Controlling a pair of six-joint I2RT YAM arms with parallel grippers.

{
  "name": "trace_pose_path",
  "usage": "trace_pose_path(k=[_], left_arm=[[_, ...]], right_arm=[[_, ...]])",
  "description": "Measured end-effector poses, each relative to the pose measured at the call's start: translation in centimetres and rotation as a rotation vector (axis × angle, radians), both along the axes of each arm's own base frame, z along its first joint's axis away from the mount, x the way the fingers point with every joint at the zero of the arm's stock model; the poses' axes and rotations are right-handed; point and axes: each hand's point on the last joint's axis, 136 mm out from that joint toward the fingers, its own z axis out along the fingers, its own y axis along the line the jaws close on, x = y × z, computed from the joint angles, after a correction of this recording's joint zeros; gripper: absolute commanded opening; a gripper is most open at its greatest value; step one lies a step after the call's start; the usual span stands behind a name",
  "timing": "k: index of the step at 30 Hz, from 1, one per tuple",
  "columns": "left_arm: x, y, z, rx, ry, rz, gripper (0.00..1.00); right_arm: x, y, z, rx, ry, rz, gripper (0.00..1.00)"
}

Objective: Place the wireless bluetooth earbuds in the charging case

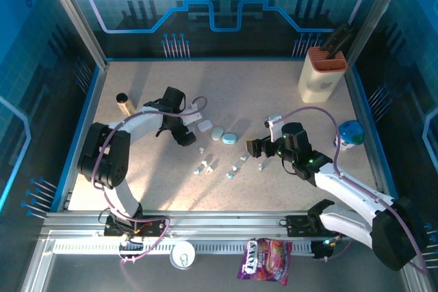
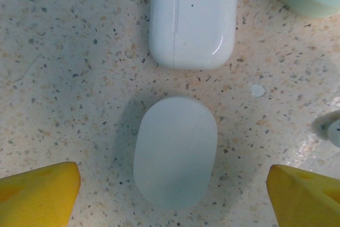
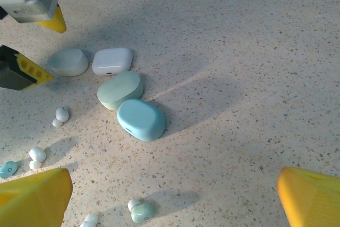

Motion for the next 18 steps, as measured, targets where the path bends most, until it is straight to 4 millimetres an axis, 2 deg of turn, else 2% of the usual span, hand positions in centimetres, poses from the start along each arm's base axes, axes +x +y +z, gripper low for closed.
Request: trace_pose_path(k=[6,12,18], left_arm=[[0.5,-0.1,-1.1,0.01,0.034,-0.001,0.85],[0.8,-0.2,-2.1,0.021,0.053,-0.017,0.74],[0.3,-0.2,-3.0,0.026,0.088,-0.028,0.54]], right_arm=[[0.1,-0.1,0.0,0.008,0.006,-0.012,1.0],[0.2,-0.3,-0.1,0.007,0.006,-0.032,1.0],[0.2,-1.1,-0.9,0.003,0.034,-0.086,1.0]])
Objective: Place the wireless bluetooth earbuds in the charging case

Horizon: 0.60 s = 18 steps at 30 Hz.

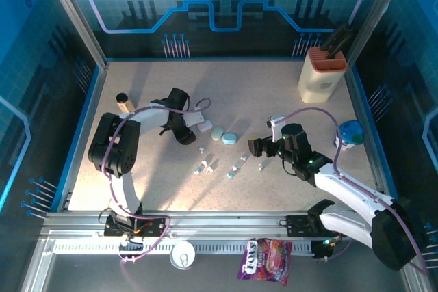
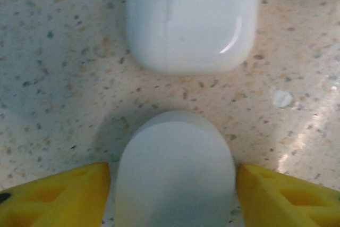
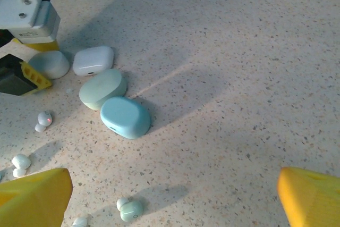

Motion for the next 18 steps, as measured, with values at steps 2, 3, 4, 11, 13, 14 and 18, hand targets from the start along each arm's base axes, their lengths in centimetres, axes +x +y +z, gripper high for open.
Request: trace_pose_path(k=[2,3,4,11,13,14,18], left_arm=[[-0.2,-0.1,0.0,-0.005,0.007,-0.002,0.49],[-0.2,-0.1,0.0,-0.007,0.009,-0.001,0.47],[-0.2,-0.2,0.0,-0.009,0.01,-0.001,0.46],[-0.3,-0.5,0.4,-0.032,0.005,0.001,0.38],[-0.4,-0.5,0.9,-0.042,-0.009,0.0,0.37],[-0.5,-0.6,1.3,-0.049,-0.02,-0.001,0.34],[-0.6,-1.1,3.1,-0.095,-0.07,-0.003,0.31]], right_arm=[[0.0,-0.3,-0.3,0.008,0.022,-0.028,1.0],[-0.1,-0.4,-0.5,0.012,0.033,-0.038,1.0],[-0.2,-0.5,-0.7,0.019,0.049,-0.05,1.0],[0.4,-1.5,-0.7,0.139,0.172,-0.132,1.0],[0.6,-1.4,-0.6,0.174,0.206,-0.135,1.0],[0.6,-1.1,-0.5,0.193,0.224,-0.13,1.0],[0.2,0.4,0.4,0.253,0.29,-0.075,1.0]])
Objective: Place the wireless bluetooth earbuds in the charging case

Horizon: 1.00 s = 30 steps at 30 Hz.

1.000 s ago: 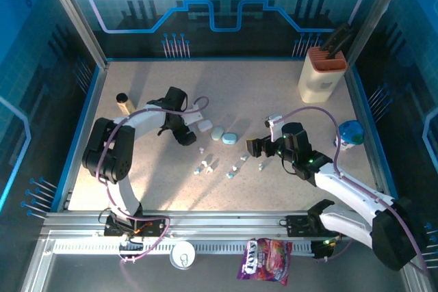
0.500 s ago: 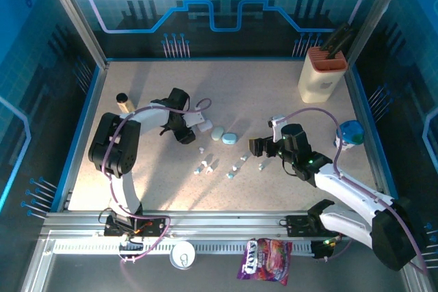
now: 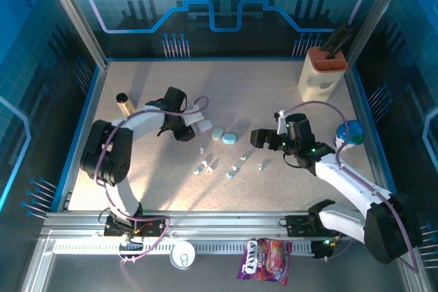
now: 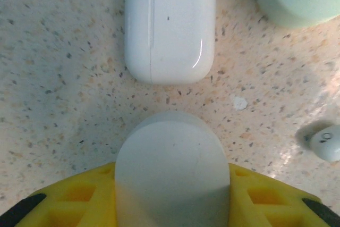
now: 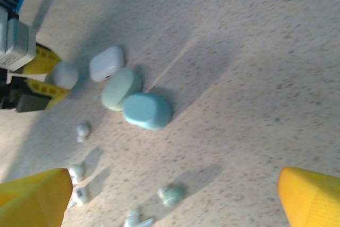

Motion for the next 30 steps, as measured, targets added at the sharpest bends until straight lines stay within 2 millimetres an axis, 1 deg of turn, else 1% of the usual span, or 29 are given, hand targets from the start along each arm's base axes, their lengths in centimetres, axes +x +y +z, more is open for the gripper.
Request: trace_pose_path(k=[5,8,11,13,14,17,21,25,30], left_arm=[[0.4,-1.1,2.6,-0.08,-0.079,-0.006,0.29],[0.3,-2.3,4.4,-0.151,-0.13,-0.03,0.29],[-0.6,-4.0,6.2,-0.226,-0.174,-0.082,0.29],[-1.3,-5.4,7.5,-0.273,-0.195,-0.127,0.28],[-1.6,-6.1,8.1,-0.295,-0.209,-0.152,0.26],[-2.6,-8.3,9.5,-0.346,-0.235,-0.223,0.26],[-4.1,-10.6,10.0,-0.384,-0.23,-0.303,0.26],[-5.6,-12.5,10.1,-0.401,-0.224,-0.379,0.28],[-6.6,-13.5,10.2,-0.412,-0.217,-0.423,0.29]], right_arm=[[-0.2,2.8,1.8,0.107,0.074,0.105,1.0],[-0.4,4.3,2.3,0.176,0.128,0.16,1.0],[-0.7,5.4,2.1,0.251,0.199,0.179,0.89],[-0.8,6.1,2.2,0.302,0.239,0.184,0.82],[-0.7,6.4,2.2,0.328,0.256,0.187,0.8],[-0.7,7.3,2.5,0.391,0.295,0.199,0.75],[-0.8,8.3,3.0,0.448,0.326,0.221,0.7],[-0.9,9.2,3.5,0.491,0.341,0.244,0.7],[-1.3,9.9,3.5,0.5,0.361,0.265,0.69]])
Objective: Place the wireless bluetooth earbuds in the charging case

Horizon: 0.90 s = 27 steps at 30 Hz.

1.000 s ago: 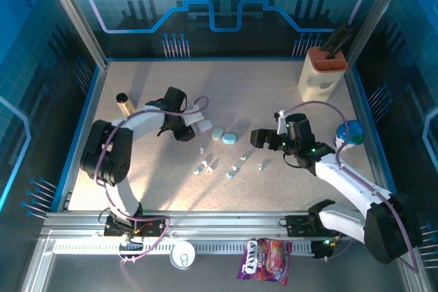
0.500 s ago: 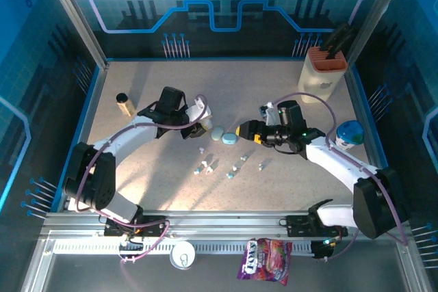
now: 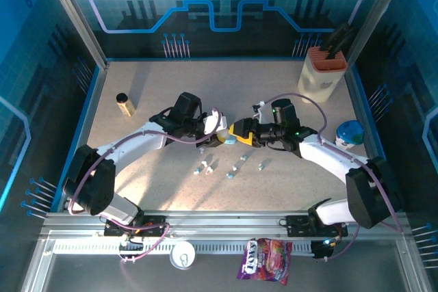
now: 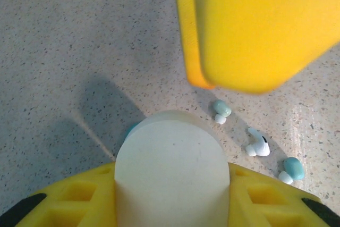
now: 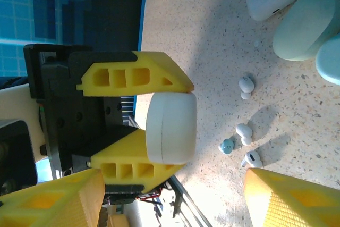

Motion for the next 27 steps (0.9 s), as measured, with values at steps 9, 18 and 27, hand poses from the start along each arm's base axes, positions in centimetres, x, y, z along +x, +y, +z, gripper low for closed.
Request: trace_pose_path(k=[9,18,27], left_arm=[[-1.0,-0.8,0.4,0.002,-0.023,-0.045,0.29],[-1.7,-1.3,0.2,0.01,-0.017,-0.067,0.3],[-1.1,-1.4,1.0,-0.029,-0.046,-0.027,0.76]], right_arm=[[0.0,0.8,-0.6,0.004,0.045,0.015,0.57],[-0.1,1.7,-1.0,0.022,0.07,0.037,0.29],[0.0,1.6,-0.3,0.038,0.043,0.033,0.19]])
